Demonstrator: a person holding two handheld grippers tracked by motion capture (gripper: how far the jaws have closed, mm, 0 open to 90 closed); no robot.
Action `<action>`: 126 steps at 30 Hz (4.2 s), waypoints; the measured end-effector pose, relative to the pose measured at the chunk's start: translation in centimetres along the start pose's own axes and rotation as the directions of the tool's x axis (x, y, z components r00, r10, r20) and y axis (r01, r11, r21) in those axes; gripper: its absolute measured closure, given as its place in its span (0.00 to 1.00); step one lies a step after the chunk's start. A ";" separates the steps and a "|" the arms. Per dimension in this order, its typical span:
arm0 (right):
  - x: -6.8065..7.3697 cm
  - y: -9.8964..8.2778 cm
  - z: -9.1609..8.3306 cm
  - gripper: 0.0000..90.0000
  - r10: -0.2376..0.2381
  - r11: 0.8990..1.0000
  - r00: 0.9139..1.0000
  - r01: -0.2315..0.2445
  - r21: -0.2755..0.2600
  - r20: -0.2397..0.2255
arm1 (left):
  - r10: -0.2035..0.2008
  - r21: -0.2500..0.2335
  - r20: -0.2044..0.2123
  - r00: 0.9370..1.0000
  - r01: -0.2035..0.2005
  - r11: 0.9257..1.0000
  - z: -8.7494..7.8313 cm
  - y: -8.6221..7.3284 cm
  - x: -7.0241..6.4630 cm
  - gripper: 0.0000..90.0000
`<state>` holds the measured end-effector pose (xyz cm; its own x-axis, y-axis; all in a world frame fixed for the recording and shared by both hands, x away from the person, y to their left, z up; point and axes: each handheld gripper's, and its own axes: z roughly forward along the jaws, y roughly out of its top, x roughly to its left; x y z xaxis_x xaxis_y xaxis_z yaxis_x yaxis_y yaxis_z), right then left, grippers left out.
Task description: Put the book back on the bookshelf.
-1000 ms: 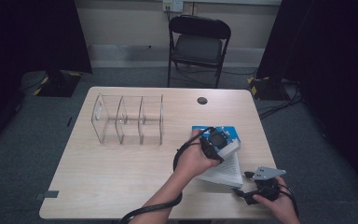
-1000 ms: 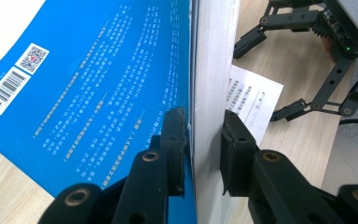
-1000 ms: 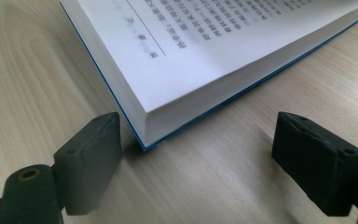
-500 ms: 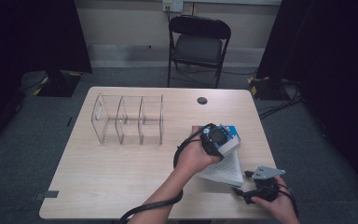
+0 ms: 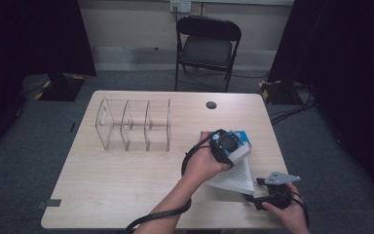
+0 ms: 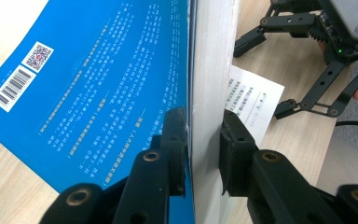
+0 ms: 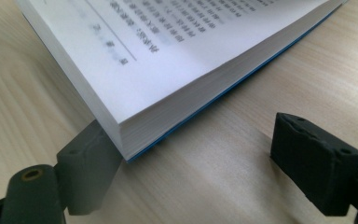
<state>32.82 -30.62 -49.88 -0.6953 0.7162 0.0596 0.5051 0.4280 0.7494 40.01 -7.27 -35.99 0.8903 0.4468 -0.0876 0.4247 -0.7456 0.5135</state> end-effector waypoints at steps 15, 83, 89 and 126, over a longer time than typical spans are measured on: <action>0.1 0.1 0.1 0.22 -0.002 1.000 1.000 0.002 -0.002 0.019 | -0.005 0.007 -0.008 1.000 0.005 1.000 -0.2 0.2 0.0 0.83; 0.0 1.2 1.4 0.20 -0.080 0.997 0.996 0.080 0.007 0.034 | 0.001 0.016 -0.008 1.000 -0.001 1.000 -0.6 -0.3 -0.6 0.83; -0.4 0.9 0.9 0.21 -0.058 0.998 0.997 0.059 -0.008 0.045 | -0.008 0.004 -0.007 1.000 0.008 1.000 -0.9 -0.4 -0.4 0.83; -1.5 0.8 0.5 0.31 -0.006 0.999 0.998 0.010 -0.050 0.065 | 0.011 0.025 -0.018 1.000 -0.010 1.000 -1.6 -0.3 -0.4 0.84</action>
<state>34.49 -31.05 -49.73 -0.6635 0.7481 0.0116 0.4722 0.4068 0.7820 39.31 -6.45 -34.72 0.8917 0.4477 -0.0664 0.4194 -0.7622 0.4932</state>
